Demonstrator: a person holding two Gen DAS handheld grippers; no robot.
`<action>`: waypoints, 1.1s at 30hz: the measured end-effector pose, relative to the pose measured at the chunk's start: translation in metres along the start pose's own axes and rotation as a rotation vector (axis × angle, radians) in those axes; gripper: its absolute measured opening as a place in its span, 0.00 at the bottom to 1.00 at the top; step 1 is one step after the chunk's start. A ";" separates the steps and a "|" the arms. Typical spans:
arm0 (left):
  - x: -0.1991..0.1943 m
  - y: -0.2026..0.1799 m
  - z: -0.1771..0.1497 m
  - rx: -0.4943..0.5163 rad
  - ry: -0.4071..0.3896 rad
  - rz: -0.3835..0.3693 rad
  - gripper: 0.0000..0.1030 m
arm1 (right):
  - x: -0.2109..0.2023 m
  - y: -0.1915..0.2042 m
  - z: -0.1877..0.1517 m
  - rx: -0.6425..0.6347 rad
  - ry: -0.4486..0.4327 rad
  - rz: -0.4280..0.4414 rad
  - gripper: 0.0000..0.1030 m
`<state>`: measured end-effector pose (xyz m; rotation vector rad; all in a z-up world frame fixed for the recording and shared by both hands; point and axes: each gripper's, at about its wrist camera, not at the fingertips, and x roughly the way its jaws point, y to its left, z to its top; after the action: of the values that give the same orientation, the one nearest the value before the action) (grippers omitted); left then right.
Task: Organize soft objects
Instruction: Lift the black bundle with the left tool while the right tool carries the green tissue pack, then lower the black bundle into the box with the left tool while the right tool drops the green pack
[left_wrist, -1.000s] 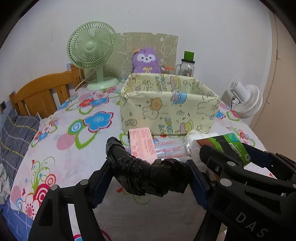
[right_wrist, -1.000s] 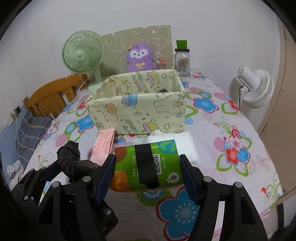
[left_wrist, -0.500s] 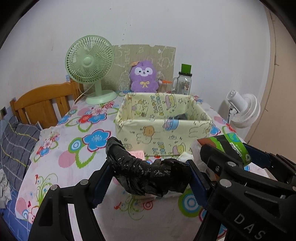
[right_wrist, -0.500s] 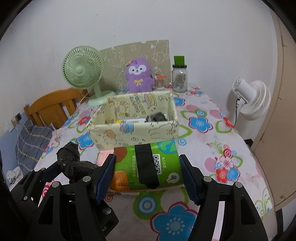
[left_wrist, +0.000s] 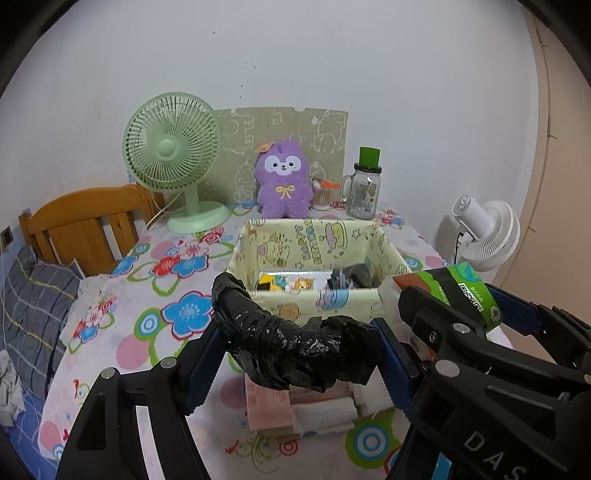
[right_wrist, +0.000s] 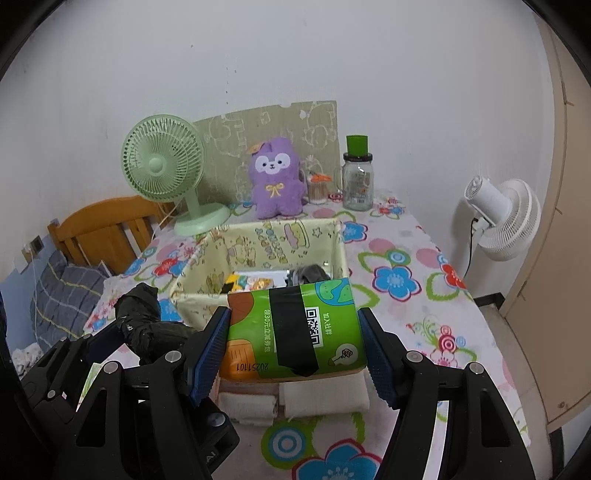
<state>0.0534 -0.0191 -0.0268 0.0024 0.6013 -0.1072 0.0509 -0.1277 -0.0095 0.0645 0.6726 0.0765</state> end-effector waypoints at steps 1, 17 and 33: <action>0.001 -0.001 0.003 0.001 -0.002 0.000 0.76 | 0.001 0.000 0.002 -0.002 -0.002 0.002 0.69; 0.023 -0.005 0.029 0.022 -0.017 0.015 0.75 | 0.024 -0.002 0.030 -0.015 -0.016 0.007 0.69; 0.065 -0.005 0.058 0.010 -0.006 0.011 0.76 | 0.066 -0.012 0.056 0.008 -0.013 0.012 0.69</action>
<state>0.1386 -0.0325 -0.0159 0.0148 0.5948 -0.0995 0.1376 -0.1353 -0.0075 0.0762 0.6595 0.0850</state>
